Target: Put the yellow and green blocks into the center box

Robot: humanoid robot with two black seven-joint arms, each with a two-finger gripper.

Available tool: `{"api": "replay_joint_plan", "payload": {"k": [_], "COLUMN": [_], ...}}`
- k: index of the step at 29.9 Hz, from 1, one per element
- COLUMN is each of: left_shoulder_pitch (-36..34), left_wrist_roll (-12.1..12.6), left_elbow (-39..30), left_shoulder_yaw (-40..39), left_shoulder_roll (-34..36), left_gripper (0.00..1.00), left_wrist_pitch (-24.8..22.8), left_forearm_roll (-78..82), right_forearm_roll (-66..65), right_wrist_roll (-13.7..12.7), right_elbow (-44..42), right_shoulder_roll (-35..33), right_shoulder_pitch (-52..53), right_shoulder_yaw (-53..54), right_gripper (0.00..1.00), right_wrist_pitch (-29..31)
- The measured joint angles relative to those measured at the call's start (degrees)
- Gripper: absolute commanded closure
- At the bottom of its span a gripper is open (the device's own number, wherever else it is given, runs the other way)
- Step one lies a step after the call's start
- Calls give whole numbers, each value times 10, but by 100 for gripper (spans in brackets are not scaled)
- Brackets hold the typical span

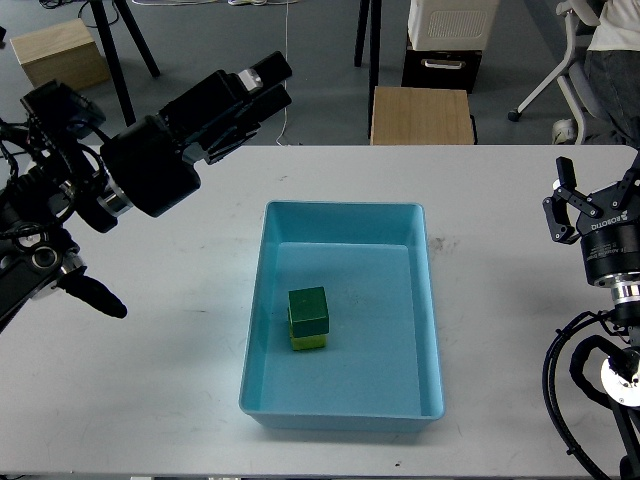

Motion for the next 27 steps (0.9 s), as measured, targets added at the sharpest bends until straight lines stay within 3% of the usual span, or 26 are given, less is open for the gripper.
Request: {"api": "replay_joint_plan", "payload": {"k": [4,11,20,27], "left_shoulder_pitch": [104,203,253,273], "left_wrist_roll": [6,17,21,-12], "left_elbow": [5,4,8,7], "left_shoulder_yaw": [-49,-74,-79,-90], "left_shoulder_roll": [-62,-126,-150,-161], "left_gripper": [0,0,0,0], "left_wrist_pitch": [1,-5,-66,-77], "left_forearm_roll": [-190,-420,-625,-682], "right_forearm_roll": [158,323,430,431], "right_wrist_roll": [-27,-43,-44,-40], "right_elbow": [-8,-17,-17,-17], "right_shoulder_roll": [-1,2,11,32], "right_shoulder_pitch": [-4,-59,-117,-131], "right_shoulder_yaw": [6,8,8,1], "right_gripper": [1,1,1,1], "right_wrist_pitch": [57,119,132,131]}}
